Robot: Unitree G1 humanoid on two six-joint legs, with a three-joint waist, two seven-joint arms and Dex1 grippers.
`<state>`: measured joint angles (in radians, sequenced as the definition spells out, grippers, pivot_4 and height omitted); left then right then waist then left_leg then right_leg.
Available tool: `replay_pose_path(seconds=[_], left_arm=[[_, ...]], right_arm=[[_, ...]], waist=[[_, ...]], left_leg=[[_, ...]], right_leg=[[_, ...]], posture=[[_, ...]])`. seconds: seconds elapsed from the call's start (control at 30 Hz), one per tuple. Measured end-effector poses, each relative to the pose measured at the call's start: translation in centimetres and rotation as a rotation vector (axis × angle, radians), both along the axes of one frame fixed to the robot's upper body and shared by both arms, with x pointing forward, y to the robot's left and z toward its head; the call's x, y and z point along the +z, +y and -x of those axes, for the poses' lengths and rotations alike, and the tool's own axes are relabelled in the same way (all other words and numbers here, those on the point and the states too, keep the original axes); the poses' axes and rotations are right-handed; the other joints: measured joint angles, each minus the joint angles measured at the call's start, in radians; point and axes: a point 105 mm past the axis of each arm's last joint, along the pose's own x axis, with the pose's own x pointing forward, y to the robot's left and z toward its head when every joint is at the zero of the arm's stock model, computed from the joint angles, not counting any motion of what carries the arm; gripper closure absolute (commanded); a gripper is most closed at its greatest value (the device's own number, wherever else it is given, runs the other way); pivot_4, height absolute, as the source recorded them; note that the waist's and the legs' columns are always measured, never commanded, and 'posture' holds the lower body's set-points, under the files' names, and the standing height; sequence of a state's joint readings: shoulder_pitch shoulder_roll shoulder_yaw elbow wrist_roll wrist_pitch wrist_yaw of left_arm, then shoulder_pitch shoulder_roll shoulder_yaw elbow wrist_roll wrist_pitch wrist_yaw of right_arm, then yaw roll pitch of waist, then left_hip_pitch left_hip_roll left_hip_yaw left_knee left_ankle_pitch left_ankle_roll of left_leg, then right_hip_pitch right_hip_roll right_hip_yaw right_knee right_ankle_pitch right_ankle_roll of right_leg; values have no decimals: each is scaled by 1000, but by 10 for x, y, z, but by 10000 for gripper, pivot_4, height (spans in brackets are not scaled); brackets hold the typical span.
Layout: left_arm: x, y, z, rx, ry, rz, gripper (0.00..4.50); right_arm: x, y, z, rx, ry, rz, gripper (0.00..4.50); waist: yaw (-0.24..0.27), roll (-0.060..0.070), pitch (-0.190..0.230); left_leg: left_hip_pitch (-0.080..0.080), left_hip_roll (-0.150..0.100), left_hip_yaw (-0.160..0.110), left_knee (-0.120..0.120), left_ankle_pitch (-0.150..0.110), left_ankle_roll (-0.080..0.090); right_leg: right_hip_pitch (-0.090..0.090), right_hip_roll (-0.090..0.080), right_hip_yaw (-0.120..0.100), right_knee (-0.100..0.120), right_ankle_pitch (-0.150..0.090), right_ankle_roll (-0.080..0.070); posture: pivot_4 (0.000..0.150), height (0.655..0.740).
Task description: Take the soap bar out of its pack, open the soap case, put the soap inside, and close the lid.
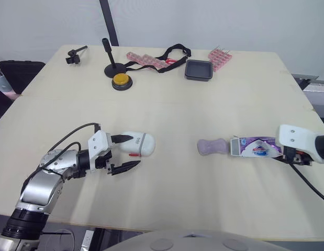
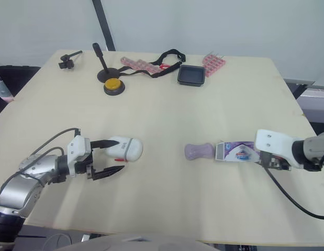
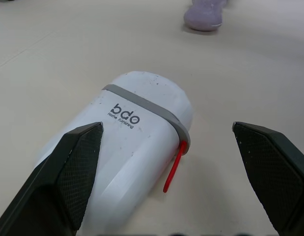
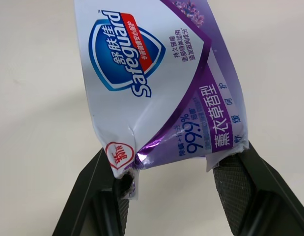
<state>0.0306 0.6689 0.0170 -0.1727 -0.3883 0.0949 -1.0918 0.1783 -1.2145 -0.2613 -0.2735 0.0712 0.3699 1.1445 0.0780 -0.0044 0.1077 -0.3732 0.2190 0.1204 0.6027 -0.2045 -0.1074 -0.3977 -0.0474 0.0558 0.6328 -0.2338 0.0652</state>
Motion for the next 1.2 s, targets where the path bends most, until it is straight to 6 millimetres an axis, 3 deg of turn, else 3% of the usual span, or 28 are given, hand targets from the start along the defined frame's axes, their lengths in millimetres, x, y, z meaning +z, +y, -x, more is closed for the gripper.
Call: replay_pose_path(seconds=[0.13, 0.27, 0.33, 0.57, 0.63, 0.87, 1.03, 1.2], left_arm=[[-1, 1, 1, 1, 3, -2, 0], [-2, 2, 2, 2, -1, -6, 0], [-3, 2, 2, 2, -3, -9, 0], [-3, 0, 0, 29, -10, 18, 0], [-3, -1, 0, 34, -12, 23, 0], [0, 1, -8, 33, -27, 23, 0], [1, 0, -8, 25, -27, 21, 0], [1, 3, -9, 14, -24, 10, 0]], right_arm=[[5, -11, -4, -53, -33, -23, 21385], [40, -11, -48, -257, -275, -235, 21385], [46, -7, -64, -413, -315, -374, 21385], [-12, 11, -59, -666, -160, -435, 21385], [-21, 11, -58, -711, -138, -426, 21385], [-21, 8, -57, -714, -188, -395, 253], [-16, 9, -44, -614, -199, -354, 253], [11, 0, -28, -470, -272, -337, 253]], waist=[[-2, 0, 0], [-16, 1, -1], [-15, 2, -1], [19, 4, -2], [20, 6, -1], [13, 8, -2], [14, 8, -2], [12, 8, -2]], left_leg=[[0, 0, 0, 0, 0, 0], [1, 0, 1, 2, 0, 0], [1, 0, 1, 3, 0, 0], [1, 0, 1, 4, 2, -5], [1, 0, 1, 4, 2, -6], [1, 0, 1, 3, 2, -7], [1, 0, 1, 2, 1, -7], [0, 0, 1, 2, 0, -6]], right_leg=[[0, 0, 0, 0, 0, 0], [0, 0, 2, 3, 0, 0], [0, 1, 1, 4, 0, 0], [-1, 0, 0, 1, 2, 4], [-1, 0, 0, 1, 2, 4], [-1, 0, 1, 1, 2, 4], [-1, 0, 1, 0, 2, 4], [-1, 0, 1, 0, 2, 4]], posture=[[1500, 7395], [1500, 7395], [1500, 7395], [1500, 7395], [1500, 7395], [1500, 7395], [1500, 7395], [1500, 7395]])
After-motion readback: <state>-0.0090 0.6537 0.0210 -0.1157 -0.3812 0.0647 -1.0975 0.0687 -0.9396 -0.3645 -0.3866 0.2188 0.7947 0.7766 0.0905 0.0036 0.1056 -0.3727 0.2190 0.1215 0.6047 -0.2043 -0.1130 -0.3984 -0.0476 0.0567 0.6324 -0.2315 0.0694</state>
